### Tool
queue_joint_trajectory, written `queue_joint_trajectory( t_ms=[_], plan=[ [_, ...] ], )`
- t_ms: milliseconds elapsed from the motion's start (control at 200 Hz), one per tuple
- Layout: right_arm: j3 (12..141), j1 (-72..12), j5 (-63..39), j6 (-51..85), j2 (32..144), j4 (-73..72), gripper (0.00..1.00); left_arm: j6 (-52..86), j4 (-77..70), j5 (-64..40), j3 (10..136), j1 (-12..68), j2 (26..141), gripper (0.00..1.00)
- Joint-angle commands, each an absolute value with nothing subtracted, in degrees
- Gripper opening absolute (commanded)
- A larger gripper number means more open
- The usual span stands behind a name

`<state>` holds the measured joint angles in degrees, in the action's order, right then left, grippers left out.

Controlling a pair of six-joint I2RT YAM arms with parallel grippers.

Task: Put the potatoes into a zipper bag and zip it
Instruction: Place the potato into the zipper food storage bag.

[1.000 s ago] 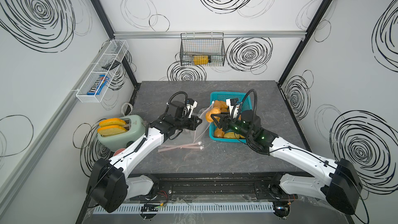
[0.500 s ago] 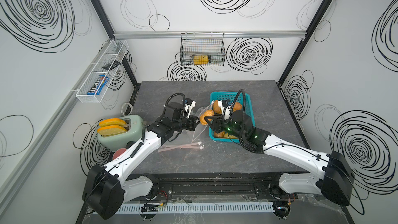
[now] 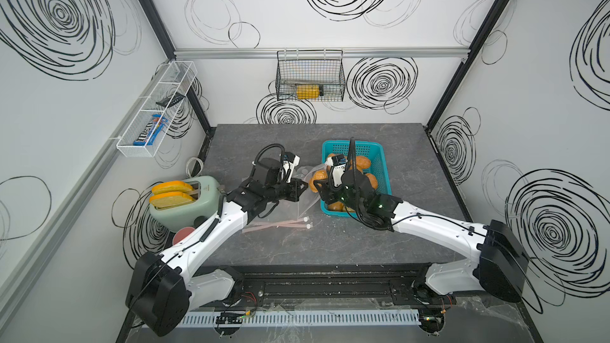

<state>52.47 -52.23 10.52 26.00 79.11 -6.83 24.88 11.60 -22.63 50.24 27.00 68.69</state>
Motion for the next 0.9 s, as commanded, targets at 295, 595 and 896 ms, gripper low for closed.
queue_joint_trajectory(
  t_ms=[295, 595, 896],
  plan=[
    [55.99, -52.48, 6.22, 24.02, 82.38, -7.39, 0.48, 24.7, 10.21, -21.67, 50.27, 27.04, 66.9, 0.0],
    [56.09, -52.14, 6.55, 23.0, 80.96, -6.22, 0.68, 24.7, 10.52, -20.97, 50.36, 27.0, 66.79, 0.0],
    [55.22, -51.68, 6.7, 21.62, 76.12, -4.73, 0.72, 23.11, 11.43, -19.64, 50.71, 26.99, 66.64, 0.0]
  ],
)
